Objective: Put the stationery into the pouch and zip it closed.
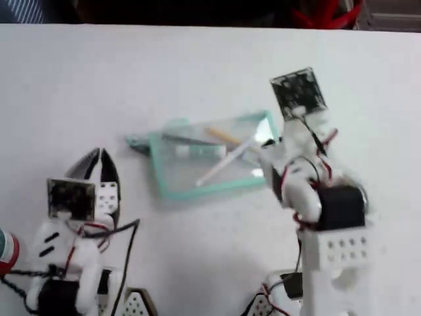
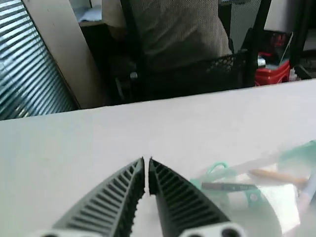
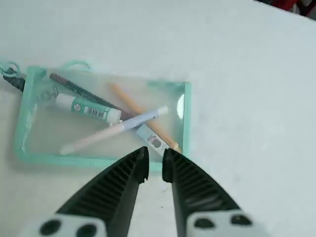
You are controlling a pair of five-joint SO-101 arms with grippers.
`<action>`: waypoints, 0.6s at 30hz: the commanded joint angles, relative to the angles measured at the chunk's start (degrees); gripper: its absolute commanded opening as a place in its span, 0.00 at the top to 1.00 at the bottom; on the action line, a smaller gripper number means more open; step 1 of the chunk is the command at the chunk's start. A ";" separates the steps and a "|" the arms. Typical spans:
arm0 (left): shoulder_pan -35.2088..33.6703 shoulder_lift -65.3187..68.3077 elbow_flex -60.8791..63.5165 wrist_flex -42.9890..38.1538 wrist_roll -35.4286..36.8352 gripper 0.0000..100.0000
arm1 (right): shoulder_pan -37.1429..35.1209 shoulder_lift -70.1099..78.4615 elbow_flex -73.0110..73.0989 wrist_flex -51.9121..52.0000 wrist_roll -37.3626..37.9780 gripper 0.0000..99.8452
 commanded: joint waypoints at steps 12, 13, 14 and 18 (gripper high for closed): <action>-0.13 0.40 -28.66 14.59 -9.85 0.97 | -15.08 -44.09 0.09 7.52 0.79 0.98; -0.13 0.40 -29.45 16.00 -10.73 0.97 | -14.90 -46.55 0.79 7.78 0.79 0.98; -0.13 0.40 -30.15 17.76 -11.43 0.97 | -14.90 -48.92 1.93 8.13 0.79 0.98; -0.13 0.40 -32.62 26.02 -12.48 0.97 | -14.90 -53.49 7.65 10.07 0.79 0.98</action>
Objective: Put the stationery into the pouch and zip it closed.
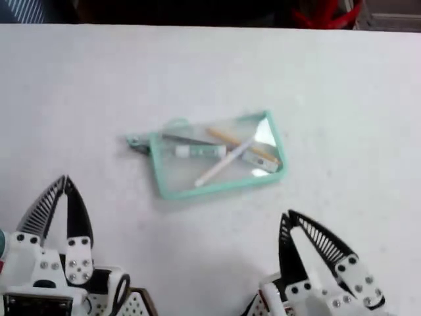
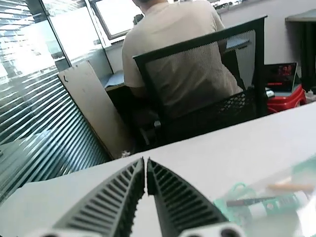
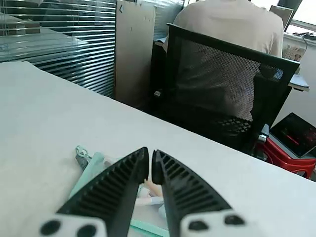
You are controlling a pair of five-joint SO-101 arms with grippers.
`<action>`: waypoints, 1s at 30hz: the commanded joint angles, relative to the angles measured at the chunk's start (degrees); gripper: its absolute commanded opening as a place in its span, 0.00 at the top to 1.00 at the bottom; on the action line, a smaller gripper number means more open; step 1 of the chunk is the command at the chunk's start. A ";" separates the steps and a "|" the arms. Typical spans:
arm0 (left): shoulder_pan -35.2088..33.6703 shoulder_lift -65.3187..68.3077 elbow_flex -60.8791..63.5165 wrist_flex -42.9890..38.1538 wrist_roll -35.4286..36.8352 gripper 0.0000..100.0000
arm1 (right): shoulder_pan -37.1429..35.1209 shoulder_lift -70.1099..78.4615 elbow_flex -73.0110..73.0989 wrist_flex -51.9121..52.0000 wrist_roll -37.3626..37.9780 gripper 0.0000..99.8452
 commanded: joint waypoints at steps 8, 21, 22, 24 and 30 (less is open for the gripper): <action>-0.13 0.40 4.57 -0.35 -1.05 0.98 | -0.48 -0.84 10.90 0.04 0.79 0.98; -4.70 0.40 51.08 -29.63 -0.97 0.97 | -0.40 -0.84 49.85 -27.03 0.88 0.98; -4.79 0.40 52.66 -29.63 -0.97 0.97 | -0.40 -0.84 51.08 -27.12 0.88 0.98; -4.44 0.48 55.65 -29.36 -0.70 0.97 | -0.31 -0.84 52.40 -27.12 0.88 0.98; -4.88 0.66 60.04 -25.76 -0.53 0.97 | -0.31 -0.84 59.08 -27.21 0.88 0.98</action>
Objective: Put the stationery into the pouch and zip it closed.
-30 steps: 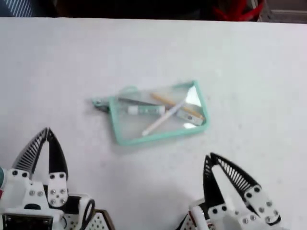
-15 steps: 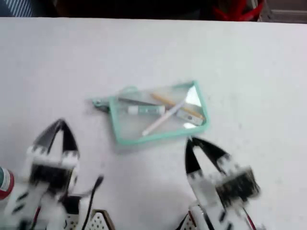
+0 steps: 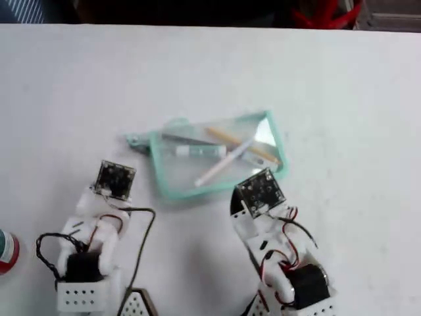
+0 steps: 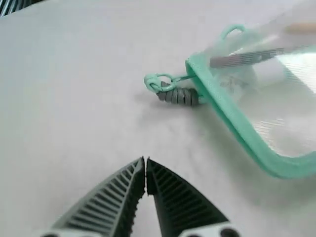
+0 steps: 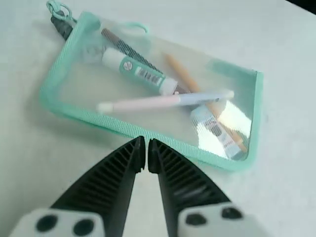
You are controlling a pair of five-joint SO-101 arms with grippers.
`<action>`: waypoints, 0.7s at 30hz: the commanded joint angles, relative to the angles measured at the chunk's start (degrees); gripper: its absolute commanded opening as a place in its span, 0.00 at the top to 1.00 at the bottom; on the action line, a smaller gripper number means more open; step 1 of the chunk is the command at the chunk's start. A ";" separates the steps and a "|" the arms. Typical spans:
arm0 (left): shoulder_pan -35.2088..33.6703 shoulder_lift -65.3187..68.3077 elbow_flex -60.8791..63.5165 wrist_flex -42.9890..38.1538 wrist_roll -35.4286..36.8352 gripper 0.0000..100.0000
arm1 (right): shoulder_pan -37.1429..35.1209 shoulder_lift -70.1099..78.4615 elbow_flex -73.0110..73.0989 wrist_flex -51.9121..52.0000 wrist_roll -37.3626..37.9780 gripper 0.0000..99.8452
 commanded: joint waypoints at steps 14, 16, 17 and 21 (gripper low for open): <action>0.31 -0.40 -0.09 15.65 2.73 0.97 | 16.22 0.13 14.51 -3.82 0.09 0.98; 0.22 -0.40 -0.09 18.90 2.81 0.97 | 16.04 0.13 14.51 1.71 0.09 0.98; 0.13 -0.40 -0.09 18.90 2.81 0.97 | 15.60 0.04 14.51 3.82 0.09 0.98; 0.04 -0.40 -0.09 18.73 2.81 0.97 | 13.67 0.04 14.51 7.78 0.09 0.98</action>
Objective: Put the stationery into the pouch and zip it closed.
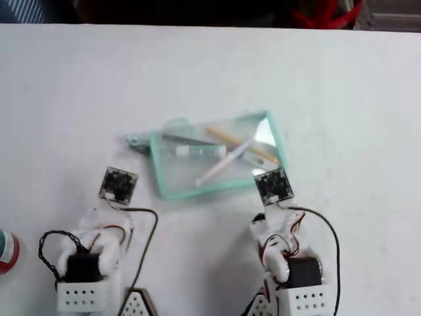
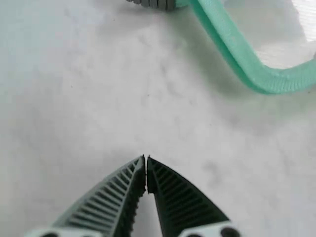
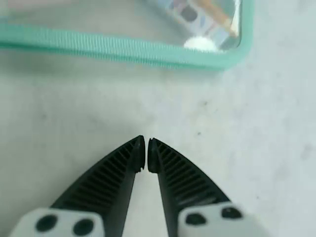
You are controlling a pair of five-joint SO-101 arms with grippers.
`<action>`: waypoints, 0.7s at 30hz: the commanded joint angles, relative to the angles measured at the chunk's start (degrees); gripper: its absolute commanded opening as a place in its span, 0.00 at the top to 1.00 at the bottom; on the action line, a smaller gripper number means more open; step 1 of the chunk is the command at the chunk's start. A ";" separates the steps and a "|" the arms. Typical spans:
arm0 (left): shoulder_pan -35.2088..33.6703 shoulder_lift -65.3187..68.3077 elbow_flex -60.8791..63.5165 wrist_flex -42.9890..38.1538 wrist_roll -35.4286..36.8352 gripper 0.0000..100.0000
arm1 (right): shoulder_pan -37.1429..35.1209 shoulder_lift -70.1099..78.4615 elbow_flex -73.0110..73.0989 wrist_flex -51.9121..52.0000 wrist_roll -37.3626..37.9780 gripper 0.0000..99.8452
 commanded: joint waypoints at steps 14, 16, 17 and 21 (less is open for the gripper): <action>0.04 -0.31 -0.26 0.35 0.62 0.97 | -0.48 -0.31 0.53 1.71 0.44 0.98; 0.04 -0.31 -0.26 0.35 0.62 0.97 | -0.48 -0.31 0.53 1.71 0.44 0.98; 0.04 -0.31 -0.26 0.35 0.62 0.97 | -0.48 -0.31 0.53 1.71 0.44 0.98; 0.04 -0.31 -0.26 0.35 0.62 0.97 | -0.48 -0.31 0.53 1.71 0.44 0.98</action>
